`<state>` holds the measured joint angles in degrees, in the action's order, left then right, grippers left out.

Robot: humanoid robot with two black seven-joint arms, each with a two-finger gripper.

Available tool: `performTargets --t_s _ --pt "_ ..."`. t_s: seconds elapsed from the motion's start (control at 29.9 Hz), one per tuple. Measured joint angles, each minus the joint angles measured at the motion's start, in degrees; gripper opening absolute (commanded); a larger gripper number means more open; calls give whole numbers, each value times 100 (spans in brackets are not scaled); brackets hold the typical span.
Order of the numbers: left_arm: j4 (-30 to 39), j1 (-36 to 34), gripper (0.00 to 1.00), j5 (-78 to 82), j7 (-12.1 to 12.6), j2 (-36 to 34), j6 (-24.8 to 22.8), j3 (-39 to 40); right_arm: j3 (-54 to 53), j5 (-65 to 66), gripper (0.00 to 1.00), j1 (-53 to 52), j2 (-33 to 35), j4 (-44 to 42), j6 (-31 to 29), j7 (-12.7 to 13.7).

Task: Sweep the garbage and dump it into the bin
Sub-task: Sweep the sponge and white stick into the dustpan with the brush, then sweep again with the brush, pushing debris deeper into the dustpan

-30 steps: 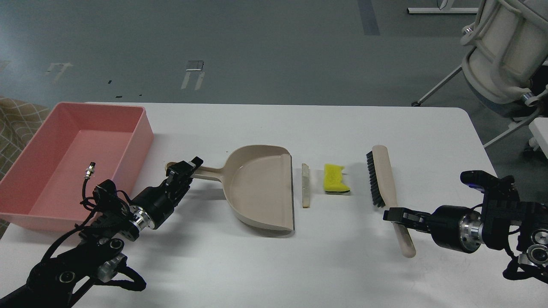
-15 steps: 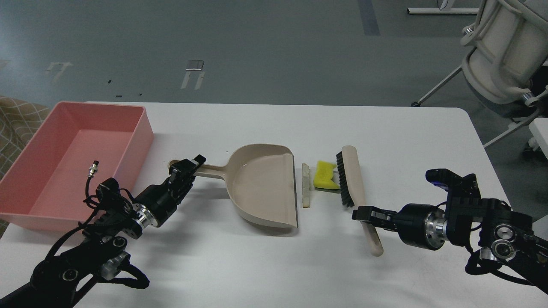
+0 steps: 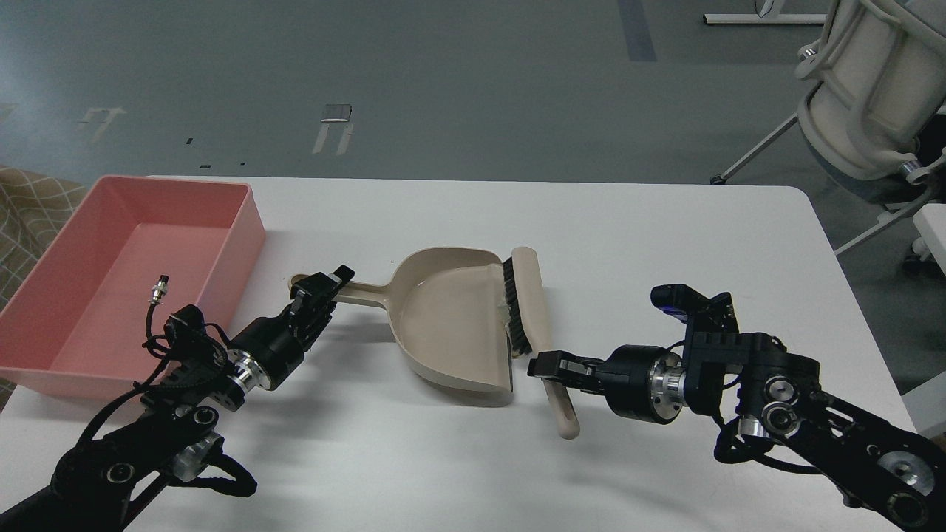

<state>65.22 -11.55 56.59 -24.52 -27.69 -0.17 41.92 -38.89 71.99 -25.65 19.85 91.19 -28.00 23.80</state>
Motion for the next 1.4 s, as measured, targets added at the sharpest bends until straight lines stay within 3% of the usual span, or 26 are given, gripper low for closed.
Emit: performTargets --t_s 0.23,0.5,0.87,1.4 --pt "0 -6 0 1 0 -12 0 0 -11 -3 0 -100 -576 -127 0 2" --pt "0 -23 0 2 0 -11 0 0 -694 -255 0 -242 -761 184 0 13" --pt "20 -18 0 15 11 10 0 0 -967 -463 0 292 646 214 0 71" --pt "96 -32 0 159 58 26 38 -17 -931 -467 0 768 838 180 0 45"
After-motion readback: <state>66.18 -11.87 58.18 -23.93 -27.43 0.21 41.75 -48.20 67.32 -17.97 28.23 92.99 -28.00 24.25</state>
